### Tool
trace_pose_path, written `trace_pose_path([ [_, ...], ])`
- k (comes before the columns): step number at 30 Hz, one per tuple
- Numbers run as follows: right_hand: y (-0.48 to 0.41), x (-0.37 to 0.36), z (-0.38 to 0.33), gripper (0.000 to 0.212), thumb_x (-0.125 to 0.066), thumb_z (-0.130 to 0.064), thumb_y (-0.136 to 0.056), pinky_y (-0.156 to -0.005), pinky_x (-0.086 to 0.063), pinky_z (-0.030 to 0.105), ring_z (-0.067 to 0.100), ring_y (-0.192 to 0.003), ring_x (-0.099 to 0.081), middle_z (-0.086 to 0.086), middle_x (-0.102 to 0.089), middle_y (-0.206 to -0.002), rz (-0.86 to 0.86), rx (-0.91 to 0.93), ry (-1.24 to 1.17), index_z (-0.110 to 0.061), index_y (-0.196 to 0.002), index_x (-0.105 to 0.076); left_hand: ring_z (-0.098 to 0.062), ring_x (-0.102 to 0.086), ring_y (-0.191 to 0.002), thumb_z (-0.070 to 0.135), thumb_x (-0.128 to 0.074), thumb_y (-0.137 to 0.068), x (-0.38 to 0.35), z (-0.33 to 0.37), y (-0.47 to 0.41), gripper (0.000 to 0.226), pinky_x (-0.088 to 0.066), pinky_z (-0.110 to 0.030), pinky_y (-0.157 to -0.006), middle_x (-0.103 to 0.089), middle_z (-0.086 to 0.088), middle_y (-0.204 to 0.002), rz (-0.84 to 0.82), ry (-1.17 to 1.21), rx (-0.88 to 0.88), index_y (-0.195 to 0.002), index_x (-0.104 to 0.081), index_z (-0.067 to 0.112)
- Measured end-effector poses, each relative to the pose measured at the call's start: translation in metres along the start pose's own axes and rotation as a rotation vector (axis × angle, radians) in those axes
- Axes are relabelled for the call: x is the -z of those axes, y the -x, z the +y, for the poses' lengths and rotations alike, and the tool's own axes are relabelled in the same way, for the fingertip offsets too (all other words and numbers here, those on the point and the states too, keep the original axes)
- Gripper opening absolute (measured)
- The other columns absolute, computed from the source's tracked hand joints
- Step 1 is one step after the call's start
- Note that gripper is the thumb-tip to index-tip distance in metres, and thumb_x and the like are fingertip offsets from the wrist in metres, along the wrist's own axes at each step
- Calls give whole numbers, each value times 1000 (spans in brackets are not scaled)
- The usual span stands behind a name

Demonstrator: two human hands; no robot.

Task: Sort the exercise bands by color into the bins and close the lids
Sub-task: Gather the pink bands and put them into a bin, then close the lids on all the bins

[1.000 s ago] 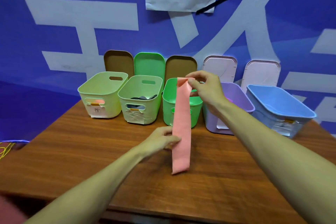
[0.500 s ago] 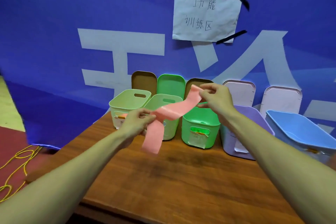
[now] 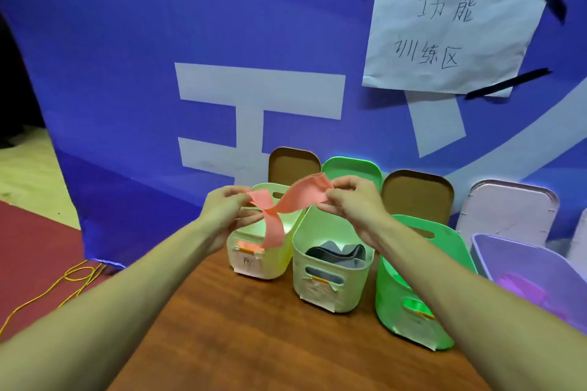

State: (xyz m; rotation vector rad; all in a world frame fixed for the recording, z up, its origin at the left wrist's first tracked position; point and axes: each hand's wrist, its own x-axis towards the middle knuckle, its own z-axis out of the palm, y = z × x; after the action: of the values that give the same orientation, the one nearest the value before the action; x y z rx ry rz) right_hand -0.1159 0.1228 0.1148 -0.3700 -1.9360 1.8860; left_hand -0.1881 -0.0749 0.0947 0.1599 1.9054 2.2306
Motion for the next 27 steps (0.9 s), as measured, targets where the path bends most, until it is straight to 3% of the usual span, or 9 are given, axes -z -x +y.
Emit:
trace_pose_path([
  [4,-51,-26,14,19,-59,7,-83,-83,-58,35,21,-76,-65,6,-63,-81,43,53,50,-11,-82,-63,-22,-71,-72,6,-58,-91,1,0,-59,25,-60,-29,-73,-69,-17,-94,32,-72,-25,-116,-58,6],
  [7,-65,-37,37,19,-64,-5,-83,-90,-51,35,17,-89,-62,1,-69,-95,-120,43,371,-15,-98,-70,-25,-64,-102,17,-51,-95,8,-14,-80,39,-51,-34,-90,-61,-12,-124,-92,-620,-76,-133,-52,22],
  [10,-56,-38,47,27,-59,-7,-87,-93,-45,26,13,-102,-60,-1,-67,-108,-264,53,640,-12,-111,-69,-18,-58,-106,16,-47,-95,12,-21,-74,43,-45,-28,-86,-53,-9,-135,-173,-960,-167,-137,-48,26],
  [15,-13,-20,31,21,-58,-8,-88,-91,-51,29,14,-93,-61,-1,-68,-97,-276,90,734,-13,-102,-72,-12,-54,-113,17,-49,-94,26,-19,-38,32,-42,-24,-91,-59,-1,-128,-201,-887,-216,-123,-60,24],
  [18,25,-4,10,20,-58,-10,-89,-73,-50,12,12,-90,-61,-3,-67,-98,-268,147,773,-13,-104,-71,-10,-56,-113,17,-50,-95,30,-15,-4,26,-44,-23,-90,-62,2,-124,-197,-835,-265,-116,-63,24],
  [19,38,1,4,20,-58,-12,-89,-74,-50,11,12,-91,-62,-3,-68,-99,-256,167,776,-14,-105,-71,-10,-56,-112,17,-50,-94,30,-13,8,24,-44,-23,-89,-63,3,-122,-201,-826,-285,-113,-64,25],
  [22,73,14,-9,19,-60,-14,-89,-94,-52,35,14,-101,-63,0,-70,-107,-236,205,777,-15,-103,-71,-10,-58,-108,19,-52,-94,33,-11,44,20,-45,-21,-83,-65,5,-116,-193,-793,-322,-103,-66,31],
  [27,104,35,-24,20,-57,-12,-89,-83,-58,37,24,-94,-68,4,-71,-103,-216,227,815,-15,-104,-71,-12,-59,-107,21,-52,-95,31,-8,79,20,-45,-26,-88,-66,3,-111,-161,-711,-338,-104,-68,27],
])
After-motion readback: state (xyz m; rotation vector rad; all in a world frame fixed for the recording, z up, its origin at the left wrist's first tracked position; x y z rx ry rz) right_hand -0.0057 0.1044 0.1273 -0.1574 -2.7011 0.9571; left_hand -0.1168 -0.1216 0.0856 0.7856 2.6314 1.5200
